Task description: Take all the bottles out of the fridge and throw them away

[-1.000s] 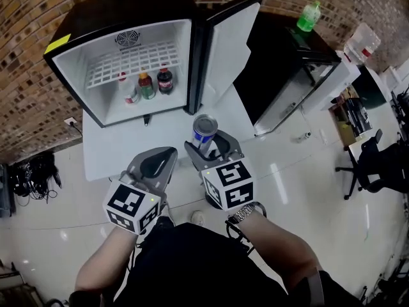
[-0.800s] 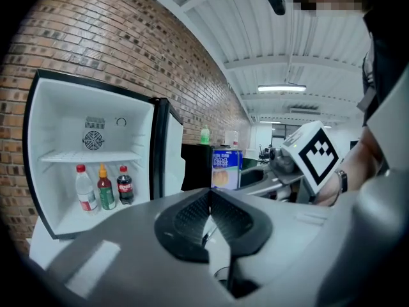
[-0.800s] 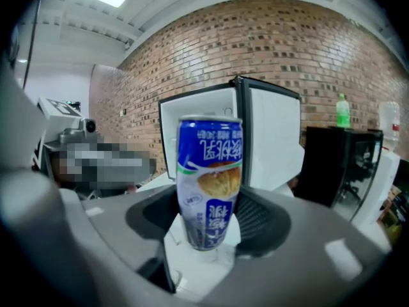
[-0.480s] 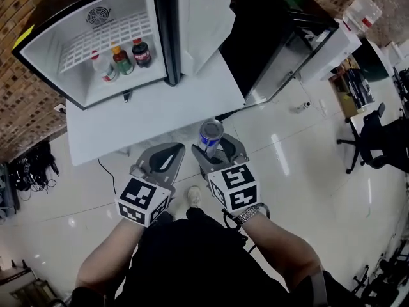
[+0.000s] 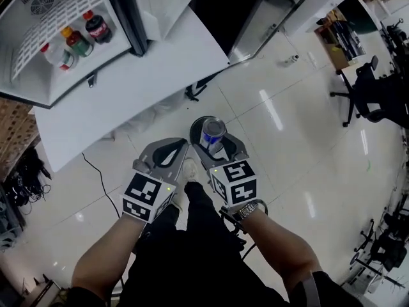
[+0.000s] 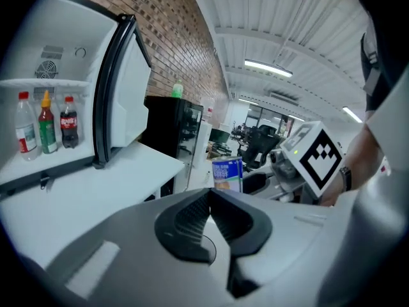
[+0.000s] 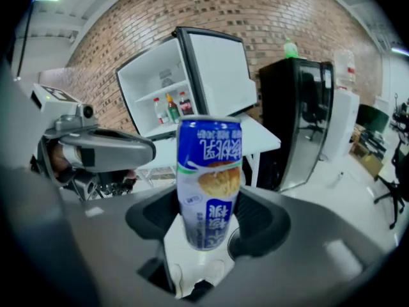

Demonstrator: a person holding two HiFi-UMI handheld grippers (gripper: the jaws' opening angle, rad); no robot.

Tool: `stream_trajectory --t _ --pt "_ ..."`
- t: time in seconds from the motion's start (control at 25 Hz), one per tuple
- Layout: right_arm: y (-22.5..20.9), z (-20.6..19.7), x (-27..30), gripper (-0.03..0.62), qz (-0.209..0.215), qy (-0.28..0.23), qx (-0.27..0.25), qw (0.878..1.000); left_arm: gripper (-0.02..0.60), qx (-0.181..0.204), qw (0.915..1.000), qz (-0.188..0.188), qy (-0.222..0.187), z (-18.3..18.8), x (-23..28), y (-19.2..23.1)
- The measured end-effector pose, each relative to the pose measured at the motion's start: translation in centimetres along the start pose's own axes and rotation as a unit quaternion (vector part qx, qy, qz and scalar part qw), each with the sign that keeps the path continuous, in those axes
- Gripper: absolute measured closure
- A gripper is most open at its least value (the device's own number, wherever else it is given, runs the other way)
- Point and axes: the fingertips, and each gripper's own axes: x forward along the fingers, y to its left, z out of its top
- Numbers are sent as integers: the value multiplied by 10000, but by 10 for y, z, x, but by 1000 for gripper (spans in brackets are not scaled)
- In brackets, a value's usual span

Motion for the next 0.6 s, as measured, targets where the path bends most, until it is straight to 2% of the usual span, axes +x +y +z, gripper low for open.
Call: stream_trajectory --t 0.28,0.6 --pt "-36 -96 39 332 -240 633 673 9954 578 -67 9986 -259 453 -65 45 -5" --pt "-85 -183 104 332 -435 1103 1206 9856 578 -235 9948 -363 920 -143 115 5"
